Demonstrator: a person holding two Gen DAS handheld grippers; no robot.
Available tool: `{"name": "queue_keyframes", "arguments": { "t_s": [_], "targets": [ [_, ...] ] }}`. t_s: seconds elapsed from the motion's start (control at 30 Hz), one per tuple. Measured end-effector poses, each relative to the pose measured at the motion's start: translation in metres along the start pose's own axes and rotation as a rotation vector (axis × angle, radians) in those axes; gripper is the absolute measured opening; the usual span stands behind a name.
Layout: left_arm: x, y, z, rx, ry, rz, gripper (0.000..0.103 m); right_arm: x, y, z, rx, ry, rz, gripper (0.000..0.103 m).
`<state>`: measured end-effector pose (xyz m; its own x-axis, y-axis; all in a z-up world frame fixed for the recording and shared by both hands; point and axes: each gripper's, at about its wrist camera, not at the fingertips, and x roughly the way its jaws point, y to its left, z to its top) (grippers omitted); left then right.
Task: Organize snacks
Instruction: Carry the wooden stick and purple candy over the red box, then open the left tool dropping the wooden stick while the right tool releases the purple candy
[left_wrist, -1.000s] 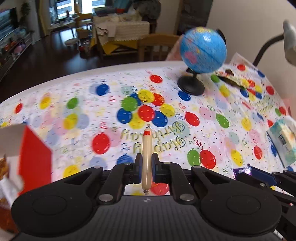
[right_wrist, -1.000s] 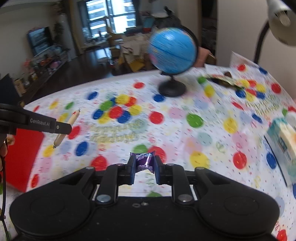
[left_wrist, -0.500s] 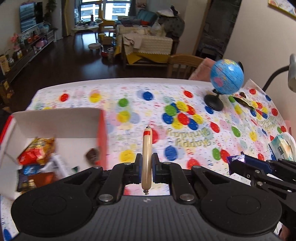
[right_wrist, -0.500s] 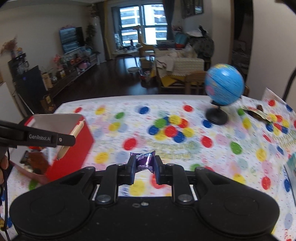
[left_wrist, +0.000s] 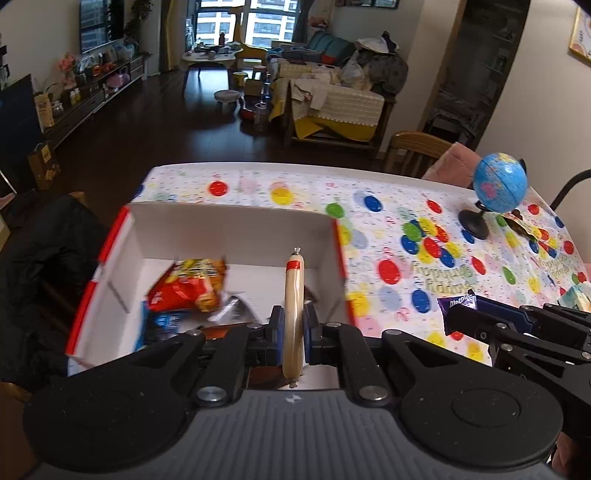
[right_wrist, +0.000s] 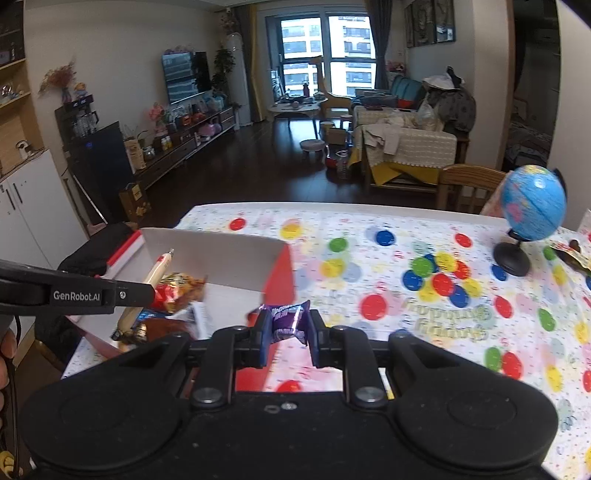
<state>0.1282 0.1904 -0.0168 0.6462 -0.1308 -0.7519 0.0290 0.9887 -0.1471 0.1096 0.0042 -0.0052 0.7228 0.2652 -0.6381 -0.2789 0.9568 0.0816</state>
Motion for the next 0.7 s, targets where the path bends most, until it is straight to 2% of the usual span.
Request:
{"name": "queue_keyframes", "arguments": {
  "t_s": [0.3,0.7],
  "targets": [
    [0.003,0.051,-0.003,-0.029,0.024,0.021,0.01,0.037,0.037,0.003,-0.026,0.024,-0.002,0.018],
    [0.048,0.092,0.001,-0.038,0.086,0.066,0.01,0.096,0.059,0.004,-0.057,0.086,-0.025,0.019]
  ]
}}
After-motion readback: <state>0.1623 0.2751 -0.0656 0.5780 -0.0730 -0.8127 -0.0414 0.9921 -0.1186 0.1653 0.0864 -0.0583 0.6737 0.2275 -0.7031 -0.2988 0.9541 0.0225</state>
